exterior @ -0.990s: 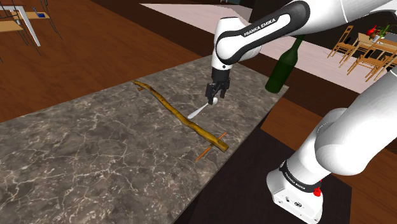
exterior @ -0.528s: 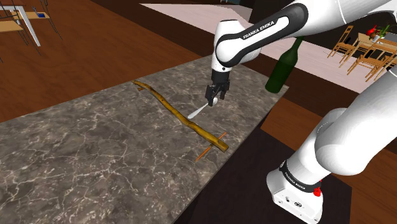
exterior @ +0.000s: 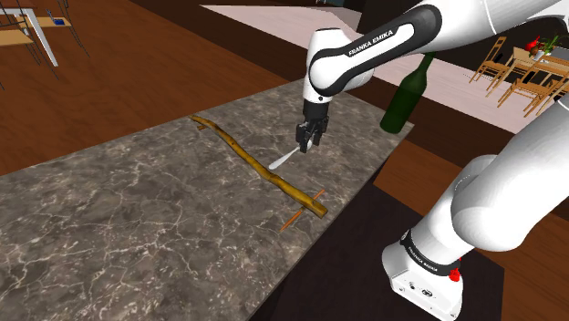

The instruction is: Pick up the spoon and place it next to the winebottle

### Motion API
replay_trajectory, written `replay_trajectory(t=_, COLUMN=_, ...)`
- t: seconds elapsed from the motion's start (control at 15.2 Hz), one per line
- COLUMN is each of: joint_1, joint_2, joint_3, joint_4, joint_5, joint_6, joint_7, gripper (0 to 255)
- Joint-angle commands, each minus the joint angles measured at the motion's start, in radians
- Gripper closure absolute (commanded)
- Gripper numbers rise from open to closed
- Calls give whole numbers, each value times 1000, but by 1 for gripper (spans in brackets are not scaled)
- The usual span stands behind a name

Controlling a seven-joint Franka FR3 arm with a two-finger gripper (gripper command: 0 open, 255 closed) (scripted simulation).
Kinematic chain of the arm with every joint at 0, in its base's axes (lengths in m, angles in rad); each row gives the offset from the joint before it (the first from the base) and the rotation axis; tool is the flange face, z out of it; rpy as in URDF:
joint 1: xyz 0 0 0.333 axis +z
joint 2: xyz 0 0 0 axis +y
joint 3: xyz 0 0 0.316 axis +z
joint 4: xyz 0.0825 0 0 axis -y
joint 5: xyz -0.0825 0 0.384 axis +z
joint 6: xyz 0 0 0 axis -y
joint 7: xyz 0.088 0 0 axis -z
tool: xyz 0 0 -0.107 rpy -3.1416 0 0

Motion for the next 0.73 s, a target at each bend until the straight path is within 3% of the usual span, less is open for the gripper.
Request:
replay_trajectory(t=0.0, joint_1=0, joint_2=0, joint_3=0, joint_4=0, joint_5=0, joint_6=0, joint_7=0, gripper=255)
replay_trajectory(t=0.66, joint_1=-1, joint_2=-65, joint_3=2, joint_4=49, joint_5=-8, joint_6=-114, joint_7=8, gripper=255)
